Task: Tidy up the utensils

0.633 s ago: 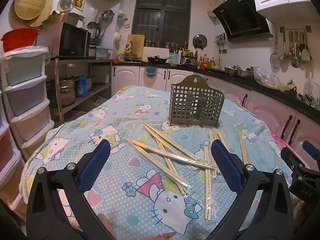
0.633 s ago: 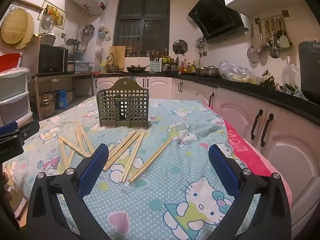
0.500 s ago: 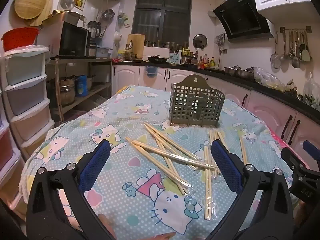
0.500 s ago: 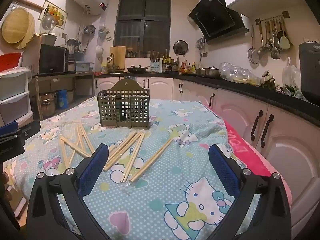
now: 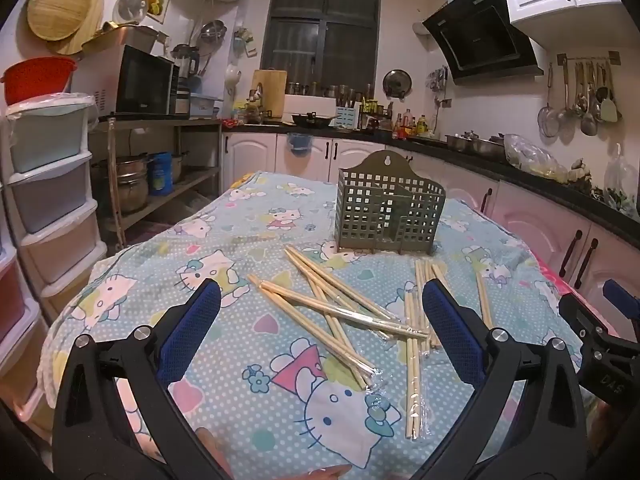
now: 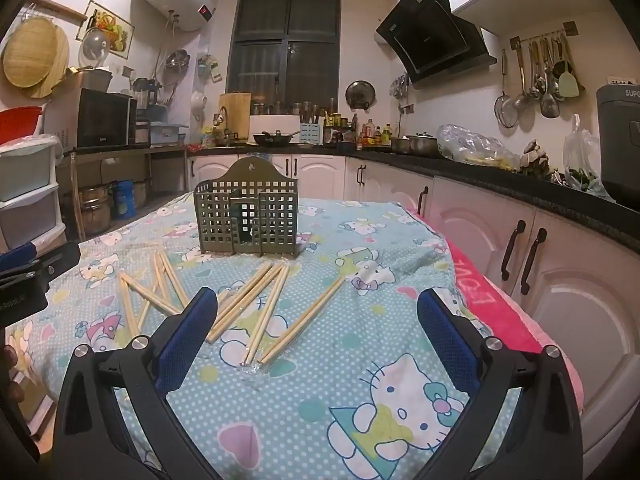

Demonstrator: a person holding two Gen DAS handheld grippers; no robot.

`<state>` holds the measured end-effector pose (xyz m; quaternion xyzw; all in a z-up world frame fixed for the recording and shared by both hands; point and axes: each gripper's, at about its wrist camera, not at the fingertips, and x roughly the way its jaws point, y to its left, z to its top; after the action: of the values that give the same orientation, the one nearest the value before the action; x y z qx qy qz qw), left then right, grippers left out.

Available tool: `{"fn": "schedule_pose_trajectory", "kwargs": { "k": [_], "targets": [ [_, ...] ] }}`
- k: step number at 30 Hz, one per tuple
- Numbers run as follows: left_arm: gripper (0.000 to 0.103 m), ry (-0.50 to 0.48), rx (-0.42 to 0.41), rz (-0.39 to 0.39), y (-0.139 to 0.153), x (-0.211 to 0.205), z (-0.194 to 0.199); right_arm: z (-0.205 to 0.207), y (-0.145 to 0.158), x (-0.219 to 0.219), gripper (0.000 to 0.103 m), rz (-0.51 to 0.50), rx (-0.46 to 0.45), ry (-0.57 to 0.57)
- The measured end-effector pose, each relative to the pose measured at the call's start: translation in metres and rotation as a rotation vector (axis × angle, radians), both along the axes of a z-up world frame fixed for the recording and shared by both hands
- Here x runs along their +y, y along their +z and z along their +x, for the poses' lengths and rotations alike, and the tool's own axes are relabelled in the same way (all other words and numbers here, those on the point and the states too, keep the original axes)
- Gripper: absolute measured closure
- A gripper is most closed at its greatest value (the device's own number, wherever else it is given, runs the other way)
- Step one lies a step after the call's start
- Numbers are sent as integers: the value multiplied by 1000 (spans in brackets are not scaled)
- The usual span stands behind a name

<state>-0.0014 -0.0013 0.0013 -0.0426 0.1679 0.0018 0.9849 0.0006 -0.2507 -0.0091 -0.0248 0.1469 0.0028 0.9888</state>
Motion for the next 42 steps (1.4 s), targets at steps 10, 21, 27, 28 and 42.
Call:
{"fn": "schedule_pose_trajectory", "kwargs": {
  "k": [10, 21, 27, 28, 42],
  "targets": [
    [10, 1, -10, 7, 2, -3, -2, 0, -1, 0, 6, -2, 0, 0],
    [10, -4, -10, 2, 3, -3, -2, 1, -1, 1, 6, -1, 1, 1],
    [10, -8, -10, -1, 3, -3, -1, 1, -1, 1, 6, -4, 2, 1],
    [10, -6, -12, 0, 2, -3, -2, 1, -1, 1, 6, -3, 3, 1],
    [10, -6, -15, -2, 3, -3, -1, 0, -1, -1, 6, -2, 2, -2]
  ]
}}
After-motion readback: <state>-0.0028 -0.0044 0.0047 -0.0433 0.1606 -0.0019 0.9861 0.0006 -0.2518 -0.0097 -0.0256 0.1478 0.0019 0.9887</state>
